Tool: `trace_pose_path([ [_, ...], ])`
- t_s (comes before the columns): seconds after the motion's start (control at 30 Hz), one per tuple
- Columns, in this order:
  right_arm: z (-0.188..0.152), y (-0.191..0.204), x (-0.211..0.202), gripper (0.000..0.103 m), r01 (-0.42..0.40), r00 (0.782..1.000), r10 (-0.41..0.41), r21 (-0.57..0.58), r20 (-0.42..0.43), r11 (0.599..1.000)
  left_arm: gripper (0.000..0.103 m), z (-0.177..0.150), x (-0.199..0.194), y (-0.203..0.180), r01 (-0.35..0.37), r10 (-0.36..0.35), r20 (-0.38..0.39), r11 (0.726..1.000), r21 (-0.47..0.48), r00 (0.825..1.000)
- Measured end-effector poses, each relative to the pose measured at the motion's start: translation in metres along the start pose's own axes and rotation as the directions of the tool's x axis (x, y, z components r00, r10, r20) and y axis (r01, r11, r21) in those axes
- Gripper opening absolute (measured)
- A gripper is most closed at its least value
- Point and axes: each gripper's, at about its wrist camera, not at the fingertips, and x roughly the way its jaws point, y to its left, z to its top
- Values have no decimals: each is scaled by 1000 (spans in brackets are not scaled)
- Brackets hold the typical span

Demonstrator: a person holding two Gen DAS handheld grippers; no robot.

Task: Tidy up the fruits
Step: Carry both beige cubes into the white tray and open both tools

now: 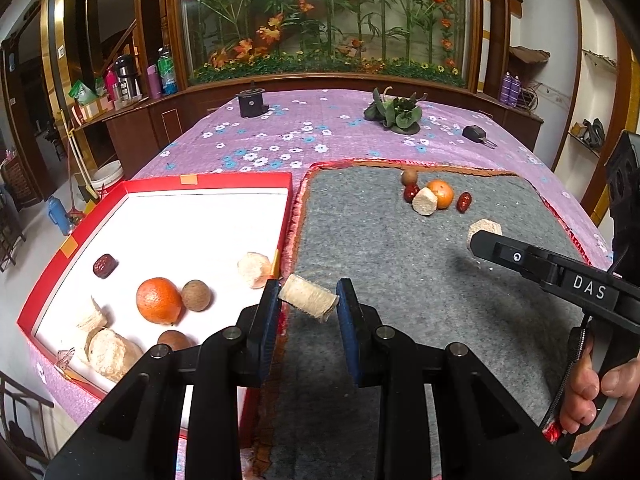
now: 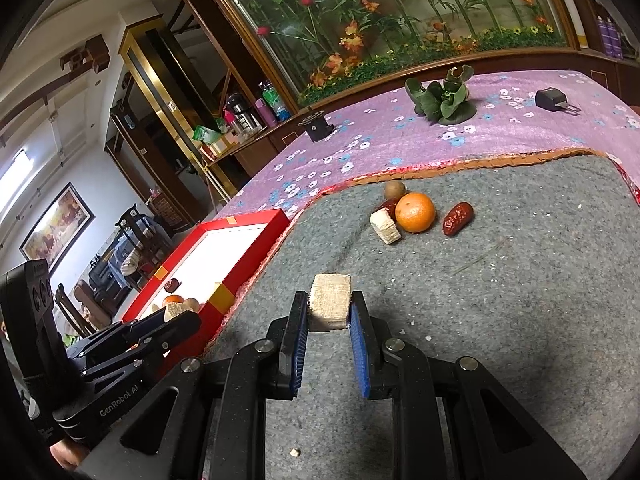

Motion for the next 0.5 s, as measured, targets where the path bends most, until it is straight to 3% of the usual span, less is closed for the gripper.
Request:
trace_pose_path([
  [0.37,0,23,14,20,-2,1000,2,-45,-12,999,26,-4,2,24,-3,3,-1,999,-46,1000],
  [0.5,3,29,22,20,-37,999,37,-16,-25,999,26,-3,0,35,-11,11,8,998,-63,1000],
])
